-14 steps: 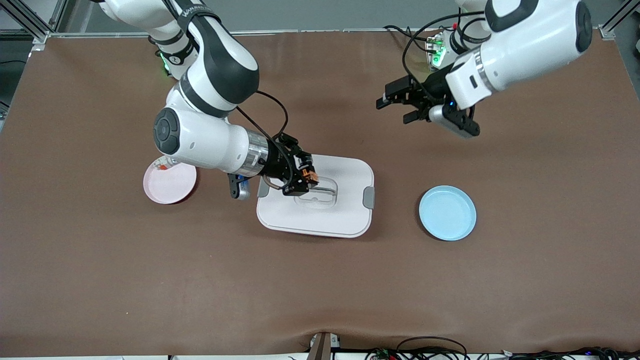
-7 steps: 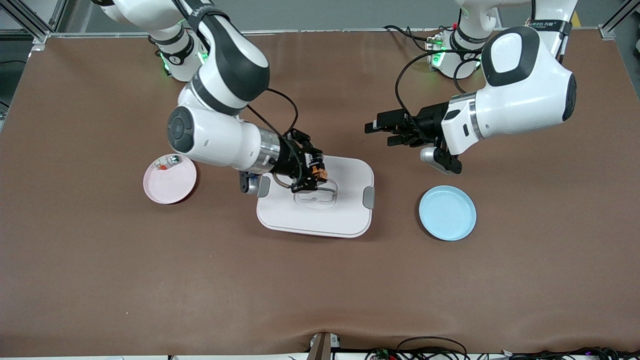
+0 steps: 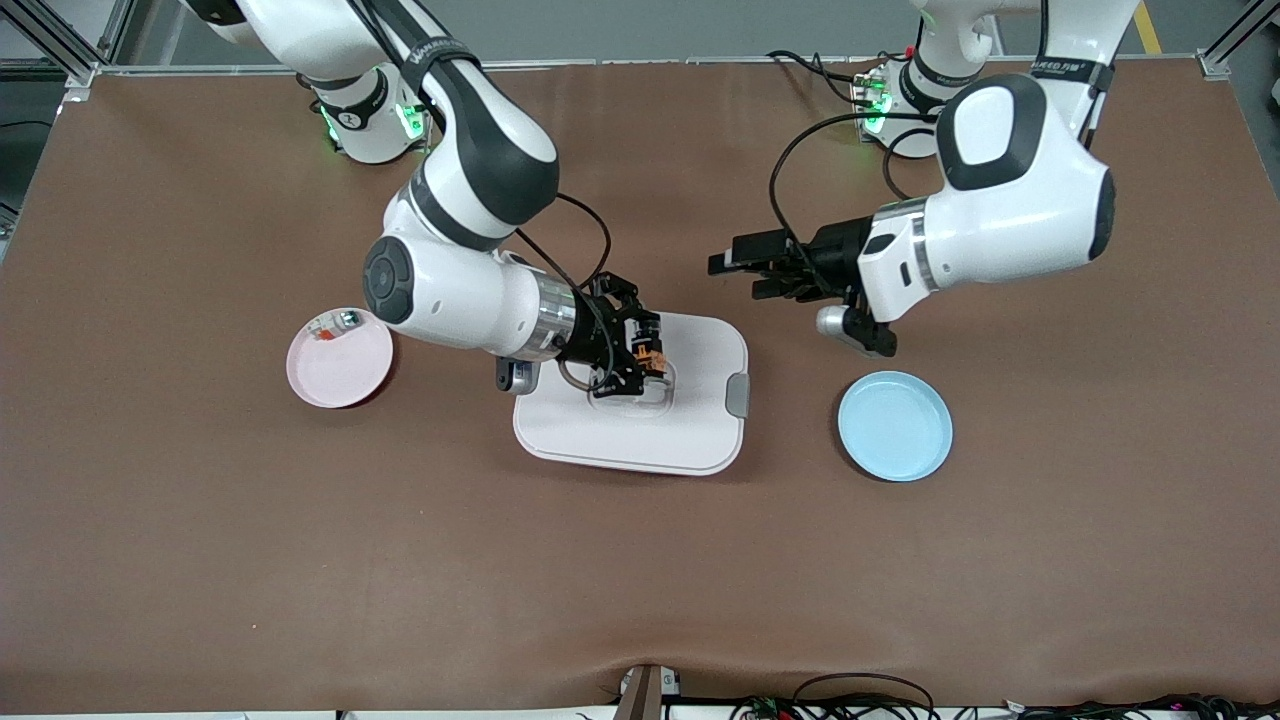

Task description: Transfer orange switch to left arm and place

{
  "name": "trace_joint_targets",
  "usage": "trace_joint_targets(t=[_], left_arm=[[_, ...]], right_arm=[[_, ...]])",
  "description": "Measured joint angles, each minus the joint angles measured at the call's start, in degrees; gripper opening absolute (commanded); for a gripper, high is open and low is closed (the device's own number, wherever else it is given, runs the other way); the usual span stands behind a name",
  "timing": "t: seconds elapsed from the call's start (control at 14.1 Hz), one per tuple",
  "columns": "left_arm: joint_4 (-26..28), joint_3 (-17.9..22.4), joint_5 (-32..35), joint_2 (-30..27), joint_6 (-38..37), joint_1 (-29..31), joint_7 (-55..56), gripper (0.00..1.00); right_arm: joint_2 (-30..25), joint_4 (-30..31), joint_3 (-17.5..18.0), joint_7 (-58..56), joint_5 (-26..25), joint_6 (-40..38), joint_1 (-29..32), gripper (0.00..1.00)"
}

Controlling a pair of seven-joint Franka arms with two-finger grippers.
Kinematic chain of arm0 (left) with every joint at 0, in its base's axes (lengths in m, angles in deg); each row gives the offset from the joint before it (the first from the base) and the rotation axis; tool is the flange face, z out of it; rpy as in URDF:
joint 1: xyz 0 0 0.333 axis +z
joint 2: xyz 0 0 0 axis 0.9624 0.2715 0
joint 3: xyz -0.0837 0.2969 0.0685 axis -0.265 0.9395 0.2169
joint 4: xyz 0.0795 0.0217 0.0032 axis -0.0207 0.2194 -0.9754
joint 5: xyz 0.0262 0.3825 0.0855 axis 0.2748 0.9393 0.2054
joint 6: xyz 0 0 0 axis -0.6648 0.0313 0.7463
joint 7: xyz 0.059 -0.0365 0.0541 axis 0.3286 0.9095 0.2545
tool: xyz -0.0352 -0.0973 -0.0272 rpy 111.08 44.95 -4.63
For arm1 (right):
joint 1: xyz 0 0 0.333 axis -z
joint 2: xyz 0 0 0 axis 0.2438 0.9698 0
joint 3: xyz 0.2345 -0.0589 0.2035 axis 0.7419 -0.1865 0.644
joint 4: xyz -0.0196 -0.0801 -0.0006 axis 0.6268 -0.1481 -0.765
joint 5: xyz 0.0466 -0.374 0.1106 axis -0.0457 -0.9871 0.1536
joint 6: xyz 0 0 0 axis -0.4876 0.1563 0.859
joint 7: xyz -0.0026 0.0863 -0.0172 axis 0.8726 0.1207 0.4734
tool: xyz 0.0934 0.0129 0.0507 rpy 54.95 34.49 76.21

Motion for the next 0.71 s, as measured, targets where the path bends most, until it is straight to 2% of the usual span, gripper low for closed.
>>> trace_joint_targets(t=[0.43, 0.71], left_arm=[[-0.5, -0.1, 0.0, 3.3, 3.4, -1.8, -0.5, 1.00], [-1.3, -0.1, 0.0, 3.9, 3.4, -1.9, -0.6, 1.00]], right_arm=[[0.1, -3.2, 0.5, 7.8, 2.2, -1.8, -1.8, 0.00], [0.0, -3.6, 0.6, 9.4, 2.2, -1.9, -5.6, 0.00]])
